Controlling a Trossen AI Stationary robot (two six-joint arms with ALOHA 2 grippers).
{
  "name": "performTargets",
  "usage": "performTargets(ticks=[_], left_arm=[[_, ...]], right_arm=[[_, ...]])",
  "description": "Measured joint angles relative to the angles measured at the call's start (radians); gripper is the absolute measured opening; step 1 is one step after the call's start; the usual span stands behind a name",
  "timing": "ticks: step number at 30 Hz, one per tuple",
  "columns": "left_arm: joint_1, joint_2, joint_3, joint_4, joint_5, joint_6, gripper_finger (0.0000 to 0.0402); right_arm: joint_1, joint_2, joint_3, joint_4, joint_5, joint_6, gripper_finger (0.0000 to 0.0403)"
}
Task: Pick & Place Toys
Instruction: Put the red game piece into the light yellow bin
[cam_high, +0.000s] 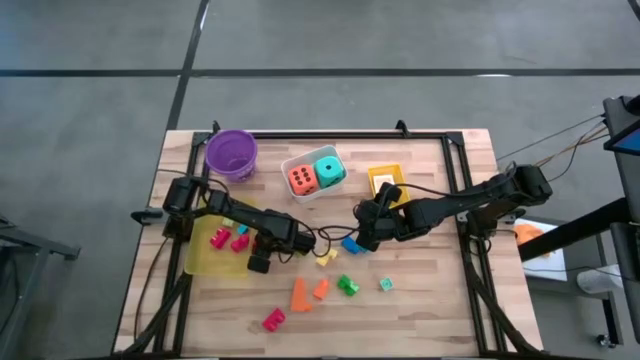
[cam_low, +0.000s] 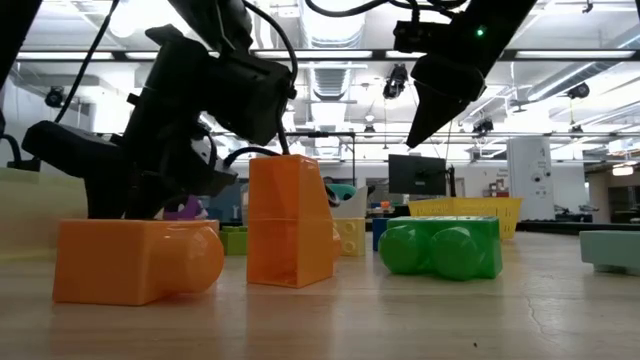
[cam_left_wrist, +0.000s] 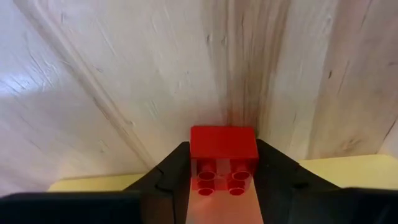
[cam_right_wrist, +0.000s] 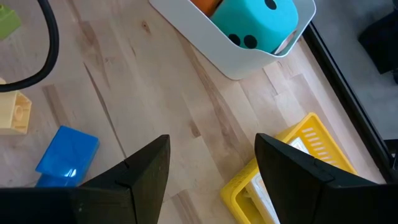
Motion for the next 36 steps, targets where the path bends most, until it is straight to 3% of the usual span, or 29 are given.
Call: performTargets(ticks=[13,28,36], left_arm=[[-0.001,0.000,0.011,-0.030,-0.003,-0.015,0.0126],[-0.008,-0.002,0.232,-0.174,-0.037,-0.043,0.0126],[-0.018,-0.070,0.262,-0.211,-0.053,-0.072,0.0126]], right_arm=[[0.000,0.000,0.000,0.000,0.000,-0.010,0.0233],[0.000,0.000,0.000,0.000,0.000,-0.012,0.0233],[0.000,0.000,0.001,0.003,0.000,-0.011,0.0233]])
